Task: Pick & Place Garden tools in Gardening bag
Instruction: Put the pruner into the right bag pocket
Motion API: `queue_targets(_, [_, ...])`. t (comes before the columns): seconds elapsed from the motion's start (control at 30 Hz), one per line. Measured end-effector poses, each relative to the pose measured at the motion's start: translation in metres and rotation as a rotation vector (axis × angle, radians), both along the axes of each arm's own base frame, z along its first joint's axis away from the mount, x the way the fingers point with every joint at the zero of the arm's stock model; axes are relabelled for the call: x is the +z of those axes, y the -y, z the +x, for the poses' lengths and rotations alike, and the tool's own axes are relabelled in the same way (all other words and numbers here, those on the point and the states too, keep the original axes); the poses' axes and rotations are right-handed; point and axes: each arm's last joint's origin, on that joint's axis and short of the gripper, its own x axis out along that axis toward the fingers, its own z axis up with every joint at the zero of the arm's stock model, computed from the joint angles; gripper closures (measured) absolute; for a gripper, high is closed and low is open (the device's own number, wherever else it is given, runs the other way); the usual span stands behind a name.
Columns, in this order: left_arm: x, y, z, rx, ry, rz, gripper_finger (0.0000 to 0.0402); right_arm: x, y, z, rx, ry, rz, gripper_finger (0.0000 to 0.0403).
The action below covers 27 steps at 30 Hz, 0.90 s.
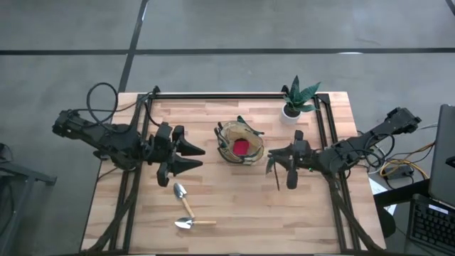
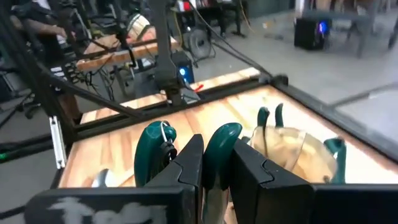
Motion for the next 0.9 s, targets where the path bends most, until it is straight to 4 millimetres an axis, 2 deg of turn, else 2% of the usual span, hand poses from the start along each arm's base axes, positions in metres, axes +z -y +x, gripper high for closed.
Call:
queue_targets(0.13, [0.000,0.000,0.000,0.012,-0.001,0.001,0.0211,-0.018,0.003,-0.003,0.016,-0.025,-0.135,0.0362])
queue_targets(0.33, [0.000,-0.001,-0.001,0.022,0.000,-0.010,0.0211,-0.041,0.014,0.001,-0.029,-0.004,-0.194,0.0362])
queue_targets(0.5, [0.000,-0.001,-0.001,0.022,-0.002,-0.010,0.0211,-0.051,0.023,0.002,-0.060,0.043,-0.243,0.0362])
queue_targets(0.8, [0.000,-0.001,-0.001,0.020,-0.005,-0.053,0.0211,-0.071,0.037,0.003,-0.047,0.020,-0.264,0.0362])
queue_targets(0.9, [0.000,-0.001,-0.001,0.019,-0.005,-0.059,0.0211,-0.071,0.041,0.003,-0.057,0.037,-0.280,0.0362])
